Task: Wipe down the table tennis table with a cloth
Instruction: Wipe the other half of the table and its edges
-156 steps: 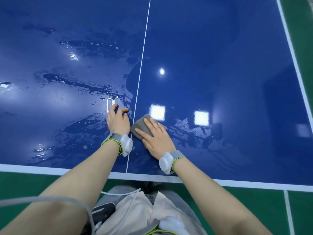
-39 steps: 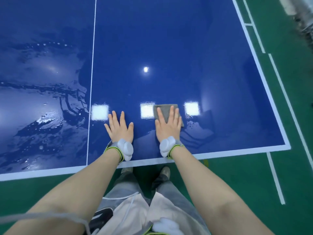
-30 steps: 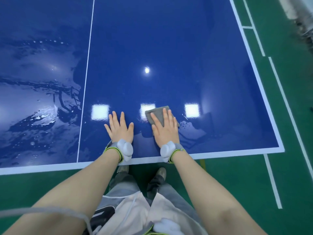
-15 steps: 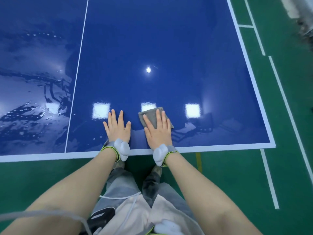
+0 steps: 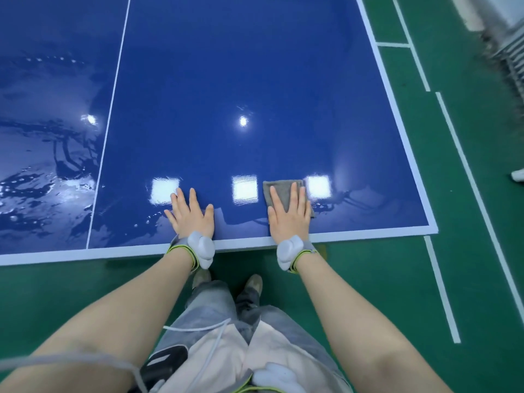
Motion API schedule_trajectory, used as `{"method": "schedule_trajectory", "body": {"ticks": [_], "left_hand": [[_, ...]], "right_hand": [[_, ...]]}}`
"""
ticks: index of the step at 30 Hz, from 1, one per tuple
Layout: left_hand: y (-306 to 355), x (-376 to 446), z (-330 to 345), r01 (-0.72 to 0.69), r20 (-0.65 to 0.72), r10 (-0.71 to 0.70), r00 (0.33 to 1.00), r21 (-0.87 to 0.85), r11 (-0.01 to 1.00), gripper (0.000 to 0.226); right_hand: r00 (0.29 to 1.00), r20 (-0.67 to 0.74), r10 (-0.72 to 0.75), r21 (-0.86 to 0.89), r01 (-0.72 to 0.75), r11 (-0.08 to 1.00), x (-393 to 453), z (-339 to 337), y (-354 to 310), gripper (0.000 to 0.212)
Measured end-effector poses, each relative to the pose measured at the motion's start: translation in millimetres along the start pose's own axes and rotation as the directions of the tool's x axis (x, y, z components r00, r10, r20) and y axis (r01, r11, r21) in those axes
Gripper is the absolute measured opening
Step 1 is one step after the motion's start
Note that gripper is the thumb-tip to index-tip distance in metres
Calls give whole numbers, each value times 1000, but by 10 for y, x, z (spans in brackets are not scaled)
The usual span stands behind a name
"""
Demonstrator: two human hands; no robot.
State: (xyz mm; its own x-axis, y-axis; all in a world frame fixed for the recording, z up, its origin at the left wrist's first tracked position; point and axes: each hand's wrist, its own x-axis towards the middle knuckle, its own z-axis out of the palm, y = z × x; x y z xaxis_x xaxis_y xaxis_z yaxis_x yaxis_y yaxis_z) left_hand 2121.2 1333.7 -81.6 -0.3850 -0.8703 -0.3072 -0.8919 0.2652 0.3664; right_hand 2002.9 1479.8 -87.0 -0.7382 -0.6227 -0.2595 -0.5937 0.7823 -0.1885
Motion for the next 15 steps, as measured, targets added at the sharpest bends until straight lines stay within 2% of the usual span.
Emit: {"method": "schedule_trajectory", "body": {"ticks": [2, 3, 5, 7, 10, 12, 15], "left_hand": [[63, 5, 12, -15, 12, 15, 1000, -10, 1000, 56], [99, 7, 26, -66, 40, 66, 997, -7, 998, 55], [220, -20, 69, -196, 117, 196, 974, -10, 981, 52], [377, -47, 98, -231, 167, 235, 958, -41, 972, 51], [579, -13, 144, -239, 192, 243, 951, -44, 970, 53], [635, 3, 173, -284, 222, 279, 934, -8, 959, 53], [641, 0, 217, -327, 220, 308, 926, 57, 943, 57]], "right_hand": [[998, -8, -60, 1, 60, 998, -33, 24, -29, 55], [996, 0, -84, 6, 84, 996, -31, 10, -2, 52], [985, -31, -169, -39, 167, 985, 1, -1, 141, 49], [981, -33, -191, -71, 189, 979, 56, -47, 346, 52], [999, -15, 45, -23, -46, 999, 118, -136, 625, 54], [979, -56, 194, -8, -195, 981, 121, -140, 699, 51], [963, -37, 268, 33, -267, 963, 115, -109, 495, 53]]}}
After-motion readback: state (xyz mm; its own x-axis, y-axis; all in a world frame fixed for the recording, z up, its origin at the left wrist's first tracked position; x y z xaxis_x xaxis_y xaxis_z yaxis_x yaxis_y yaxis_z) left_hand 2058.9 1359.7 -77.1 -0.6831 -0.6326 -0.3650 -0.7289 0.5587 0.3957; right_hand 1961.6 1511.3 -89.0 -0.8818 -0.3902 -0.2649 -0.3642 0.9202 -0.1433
